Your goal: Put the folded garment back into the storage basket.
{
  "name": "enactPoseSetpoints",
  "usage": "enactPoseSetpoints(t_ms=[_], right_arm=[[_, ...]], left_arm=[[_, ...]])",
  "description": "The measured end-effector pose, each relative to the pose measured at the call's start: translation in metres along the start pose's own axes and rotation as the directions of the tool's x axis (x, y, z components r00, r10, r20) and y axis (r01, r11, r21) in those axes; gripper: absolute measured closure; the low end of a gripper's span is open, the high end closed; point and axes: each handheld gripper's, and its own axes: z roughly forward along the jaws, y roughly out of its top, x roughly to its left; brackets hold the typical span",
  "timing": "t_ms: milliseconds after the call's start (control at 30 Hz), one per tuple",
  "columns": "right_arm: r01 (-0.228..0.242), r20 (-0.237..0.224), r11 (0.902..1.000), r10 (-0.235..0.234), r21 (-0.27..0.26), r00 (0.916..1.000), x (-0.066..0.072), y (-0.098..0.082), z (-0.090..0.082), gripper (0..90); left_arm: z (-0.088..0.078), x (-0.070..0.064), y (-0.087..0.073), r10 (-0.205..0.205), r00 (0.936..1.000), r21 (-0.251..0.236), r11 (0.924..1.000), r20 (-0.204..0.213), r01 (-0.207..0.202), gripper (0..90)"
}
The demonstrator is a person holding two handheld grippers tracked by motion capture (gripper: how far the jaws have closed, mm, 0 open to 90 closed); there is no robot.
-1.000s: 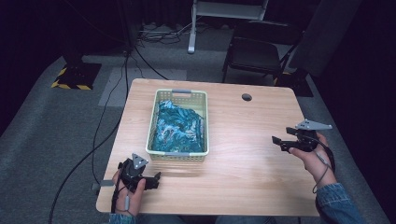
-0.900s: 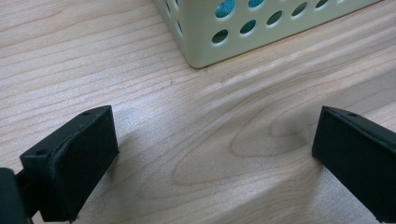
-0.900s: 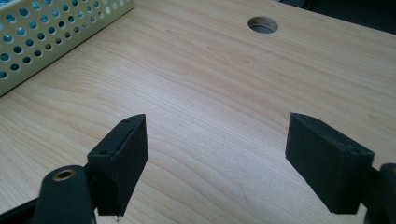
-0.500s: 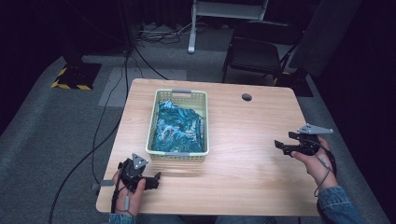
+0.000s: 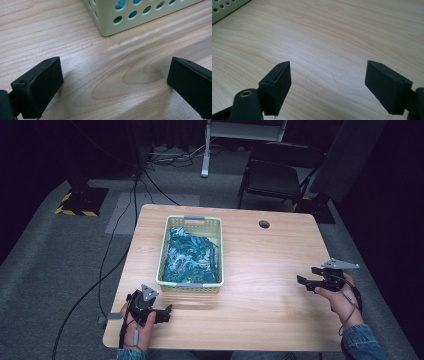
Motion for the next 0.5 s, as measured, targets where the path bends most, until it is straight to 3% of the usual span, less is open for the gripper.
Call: enactPoseSetpoints(t_ms=[500], right_arm=[[-0.041,0.006,0.999,0.041,0.02,0.9992,-0.012,-0.026,0.0,20.6]], left_arm=[[0.0,0.0,0.0,-0.001,1.0,0.0,1.0,0.0,0.001,0.3]])
